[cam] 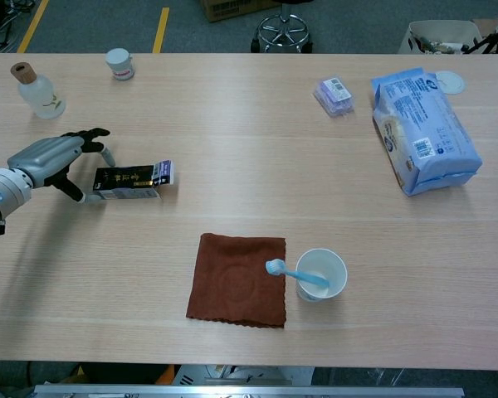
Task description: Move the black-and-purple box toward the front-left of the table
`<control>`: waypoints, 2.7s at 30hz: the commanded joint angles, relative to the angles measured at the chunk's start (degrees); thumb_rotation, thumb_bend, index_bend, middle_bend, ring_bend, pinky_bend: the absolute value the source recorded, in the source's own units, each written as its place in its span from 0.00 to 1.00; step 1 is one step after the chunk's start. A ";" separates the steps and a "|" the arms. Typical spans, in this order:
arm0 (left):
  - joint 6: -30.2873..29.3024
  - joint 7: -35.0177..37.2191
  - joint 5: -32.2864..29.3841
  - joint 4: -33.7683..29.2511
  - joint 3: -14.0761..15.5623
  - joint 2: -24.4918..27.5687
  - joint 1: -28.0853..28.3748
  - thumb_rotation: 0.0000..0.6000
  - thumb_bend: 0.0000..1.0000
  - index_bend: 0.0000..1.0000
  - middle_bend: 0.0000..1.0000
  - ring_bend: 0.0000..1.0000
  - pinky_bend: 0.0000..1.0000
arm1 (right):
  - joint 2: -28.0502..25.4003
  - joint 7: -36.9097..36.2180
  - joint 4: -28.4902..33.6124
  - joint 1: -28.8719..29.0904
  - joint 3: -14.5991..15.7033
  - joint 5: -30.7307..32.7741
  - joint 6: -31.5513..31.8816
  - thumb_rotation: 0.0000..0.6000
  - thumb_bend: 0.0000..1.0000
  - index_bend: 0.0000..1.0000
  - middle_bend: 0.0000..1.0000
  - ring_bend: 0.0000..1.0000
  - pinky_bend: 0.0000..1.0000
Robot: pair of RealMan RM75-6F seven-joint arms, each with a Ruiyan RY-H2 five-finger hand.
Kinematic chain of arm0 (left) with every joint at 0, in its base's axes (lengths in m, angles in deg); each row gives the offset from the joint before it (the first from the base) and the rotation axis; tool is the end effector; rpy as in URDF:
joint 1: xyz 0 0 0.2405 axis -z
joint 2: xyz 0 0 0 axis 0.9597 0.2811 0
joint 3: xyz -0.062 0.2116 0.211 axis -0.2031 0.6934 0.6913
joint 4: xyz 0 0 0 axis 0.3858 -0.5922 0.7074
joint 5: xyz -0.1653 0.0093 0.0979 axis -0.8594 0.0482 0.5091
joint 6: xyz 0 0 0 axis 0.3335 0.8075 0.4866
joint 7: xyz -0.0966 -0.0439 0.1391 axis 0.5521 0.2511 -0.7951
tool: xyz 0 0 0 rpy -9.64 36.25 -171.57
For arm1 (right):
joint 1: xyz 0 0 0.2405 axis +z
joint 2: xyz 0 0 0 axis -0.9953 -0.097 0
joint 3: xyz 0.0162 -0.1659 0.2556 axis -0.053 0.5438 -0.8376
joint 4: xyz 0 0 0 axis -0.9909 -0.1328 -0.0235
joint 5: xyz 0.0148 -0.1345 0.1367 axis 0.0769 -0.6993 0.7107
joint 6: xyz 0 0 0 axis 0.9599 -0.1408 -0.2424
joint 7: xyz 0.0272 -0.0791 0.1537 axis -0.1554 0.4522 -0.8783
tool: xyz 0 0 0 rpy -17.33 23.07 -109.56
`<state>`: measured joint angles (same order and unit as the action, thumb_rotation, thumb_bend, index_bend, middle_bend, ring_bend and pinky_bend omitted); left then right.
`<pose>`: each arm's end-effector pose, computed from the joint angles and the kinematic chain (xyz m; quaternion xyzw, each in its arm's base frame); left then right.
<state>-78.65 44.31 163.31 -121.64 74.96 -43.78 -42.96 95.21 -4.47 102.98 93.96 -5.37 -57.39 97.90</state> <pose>-0.3281 0.3591 -0.0172 -0.7046 -0.4892 -0.2854 0.4276 -0.3473 -0.2593 0.2207 0.5799 -0.3755 0.3869 0.6108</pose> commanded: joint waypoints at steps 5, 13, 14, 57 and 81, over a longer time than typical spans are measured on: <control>-0.10 0.83 0.26 0.19 -0.05 -0.20 -0.02 1.00 0.17 0.35 0.00 0.00 0.00 | 0.07 -0.09 -0.10 -0.06 0.05 0.10 -0.11 1.00 0.01 0.40 0.18 0.22 0.35; 0.07 1.59 0.77 0.38 -0.06 -0.55 0.26 1.00 0.17 0.36 0.00 0.00 0.00 | 0.14 -0.36 -0.38 -0.22 0.08 0.20 -0.06 1.00 0.01 0.40 0.18 0.22 0.35; 0.06 1.57 0.80 0.38 -0.07 -0.58 0.30 1.00 0.17 0.36 0.00 0.00 0.00 | 0.15 -0.38 -0.40 -0.23 0.09 0.20 -0.06 1.00 0.01 0.40 0.18 0.22 0.35; -17.21 -35.23 9.68 -14.59 2.25 12.80 -1.65 1.00 0.17 0.46 0.00 0.00 0.00 | 0.00 -0.27 0.36 -0.25 -0.04 -0.51 0.36 1.00 0.01 0.40 0.18 0.22 0.35; -18.17 -47.43 9.15 -22.12 2.19 20.37 -2.96 1.00 0.17 0.46 0.00 0.00 0.00 | -0.27 -0.15 0.76 -0.51 0.07 -0.84 0.88 1.00 0.01 0.40 0.18 0.22 0.35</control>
<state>-98.11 -7.61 175.56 -142.25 77.46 -23.41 -44.93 94.94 -4.62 103.73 93.45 -5.30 -58.23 98.79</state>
